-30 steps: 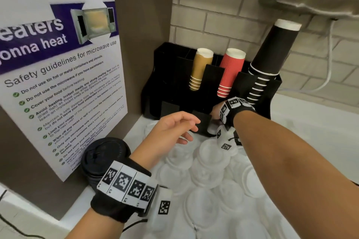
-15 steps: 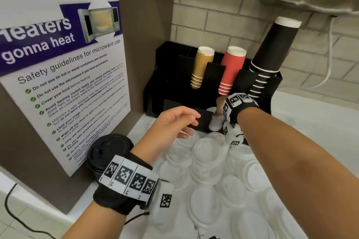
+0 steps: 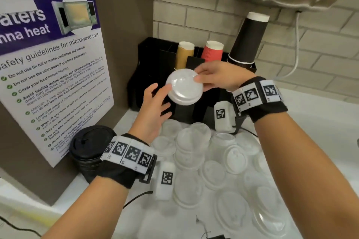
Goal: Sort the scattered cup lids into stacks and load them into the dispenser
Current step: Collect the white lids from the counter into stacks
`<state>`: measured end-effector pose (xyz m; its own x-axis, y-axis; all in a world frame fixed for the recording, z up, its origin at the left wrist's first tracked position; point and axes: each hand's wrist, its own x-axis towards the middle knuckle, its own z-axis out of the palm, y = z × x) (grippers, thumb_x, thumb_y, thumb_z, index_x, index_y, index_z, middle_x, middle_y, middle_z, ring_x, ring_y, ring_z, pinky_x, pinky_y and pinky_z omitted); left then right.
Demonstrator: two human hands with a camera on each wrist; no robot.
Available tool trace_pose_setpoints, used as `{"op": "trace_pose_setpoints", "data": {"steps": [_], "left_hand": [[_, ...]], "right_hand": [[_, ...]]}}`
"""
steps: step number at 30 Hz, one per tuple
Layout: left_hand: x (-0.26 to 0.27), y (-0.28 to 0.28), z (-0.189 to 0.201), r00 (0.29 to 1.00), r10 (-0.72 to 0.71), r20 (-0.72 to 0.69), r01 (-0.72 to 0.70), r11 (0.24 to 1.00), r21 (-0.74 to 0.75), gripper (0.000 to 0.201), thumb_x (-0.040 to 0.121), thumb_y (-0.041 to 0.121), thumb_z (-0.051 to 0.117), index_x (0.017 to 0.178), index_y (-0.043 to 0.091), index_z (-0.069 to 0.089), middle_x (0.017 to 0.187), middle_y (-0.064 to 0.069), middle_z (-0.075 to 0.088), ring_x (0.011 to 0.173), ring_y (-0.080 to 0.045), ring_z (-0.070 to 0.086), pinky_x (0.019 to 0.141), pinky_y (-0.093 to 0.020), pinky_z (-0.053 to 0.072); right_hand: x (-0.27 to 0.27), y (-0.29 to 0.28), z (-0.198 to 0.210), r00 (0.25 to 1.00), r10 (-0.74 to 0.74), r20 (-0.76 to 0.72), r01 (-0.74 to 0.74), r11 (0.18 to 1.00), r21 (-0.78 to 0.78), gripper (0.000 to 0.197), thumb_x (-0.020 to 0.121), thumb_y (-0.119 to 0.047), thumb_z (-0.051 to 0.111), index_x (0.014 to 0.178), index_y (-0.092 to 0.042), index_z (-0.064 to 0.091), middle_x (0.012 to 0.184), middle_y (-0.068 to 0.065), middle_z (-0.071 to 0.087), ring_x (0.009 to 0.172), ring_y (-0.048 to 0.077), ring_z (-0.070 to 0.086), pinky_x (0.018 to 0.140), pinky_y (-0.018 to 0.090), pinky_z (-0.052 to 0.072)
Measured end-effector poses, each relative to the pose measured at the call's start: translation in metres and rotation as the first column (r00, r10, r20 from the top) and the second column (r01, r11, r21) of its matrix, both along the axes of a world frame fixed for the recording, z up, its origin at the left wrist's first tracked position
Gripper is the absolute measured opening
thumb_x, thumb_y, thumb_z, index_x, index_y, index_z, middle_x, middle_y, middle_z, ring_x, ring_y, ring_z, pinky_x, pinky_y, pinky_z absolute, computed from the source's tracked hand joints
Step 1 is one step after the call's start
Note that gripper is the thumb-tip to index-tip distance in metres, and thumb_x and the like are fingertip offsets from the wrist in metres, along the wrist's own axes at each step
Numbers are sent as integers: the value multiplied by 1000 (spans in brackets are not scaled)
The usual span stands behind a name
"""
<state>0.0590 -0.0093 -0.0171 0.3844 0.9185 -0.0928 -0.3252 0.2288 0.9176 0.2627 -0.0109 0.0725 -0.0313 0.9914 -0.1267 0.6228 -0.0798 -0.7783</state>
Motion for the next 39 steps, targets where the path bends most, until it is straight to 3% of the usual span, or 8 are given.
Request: {"op": "trace_pose_setpoints", "data": {"steps": [4,8,15,19,22,28,35,39], "left_hand": [[1,-9,3,952,-224,211,247,964,-93,72,74,62,55,138,29,50,133,-9,58,116,-28,57,87,-56,51],[-4,-16,2,859,-282,427,361,926,-114,44,75,43,60,113,24,69,129,-16,62,123,-38,53,82,-59,54],[-21,-4,8,959,-59,277,96,988,-121,24,89,24,48,110,14,54,94,-6,58,82,-20,59,63,-27,45],[-41,3,15,976,-17,218,31,998,-58,35,74,39,58,106,27,55,92,-4,53,75,-21,56,58,-28,43],[-49,1,15,970,-50,237,62,997,-42,31,85,45,53,115,38,56,105,-8,52,77,-24,57,61,-31,48],[-60,-3,16,976,-56,209,63,998,-26,24,94,41,42,109,33,58,101,-10,53,81,-26,59,61,-29,47],[-61,-11,14,978,-78,191,86,996,-30,21,95,38,39,103,29,56,98,-9,53,83,-26,55,63,-30,43],[-60,-13,10,982,-95,164,104,993,-48,32,95,39,37,117,27,56,109,-10,50,86,-27,55,64,-32,44]], "right_hand": [[-25,-20,-10,962,174,-210,-176,984,10,23,95,-7,53,118,-3,57,107,13,67,97,20,66,87,28,56],[-42,-25,-20,974,154,-166,-150,988,41,24,93,-9,59,117,-6,57,106,18,67,95,25,68,86,36,57],[-60,-20,-36,993,11,118,-36,976,215,28,87,-25,69,109,-12,58,106,3,58,84,16,63,69,18,56],[-47,-24,-51,780,158,605,-160,986,-51,35,90,-29,64,120,-12,62,113,3,61,104,19,58,79,14,41],[-46,-30,-79,651,282,704,-129,956,-264,59,83,-40,71,135,-23,49,127,4,50,116,23,50,88,26,40],[-52,-35,-110,653,218,725,-68,971,-231,91,67,-48,81,142,-28,34,130,3,37,121,23,36,97,42,45],[-53,-35,-126,624,233,746,-76,968,-239,87,72,-40,80,143,-23,34,129,9,42,118,27,45,91,36,45],[-37,-43,-101,832,26,554,-7,999,-36,72,74,-34,80,136,-23,44,125,4,49,115,23,50,94,32,46]]}}
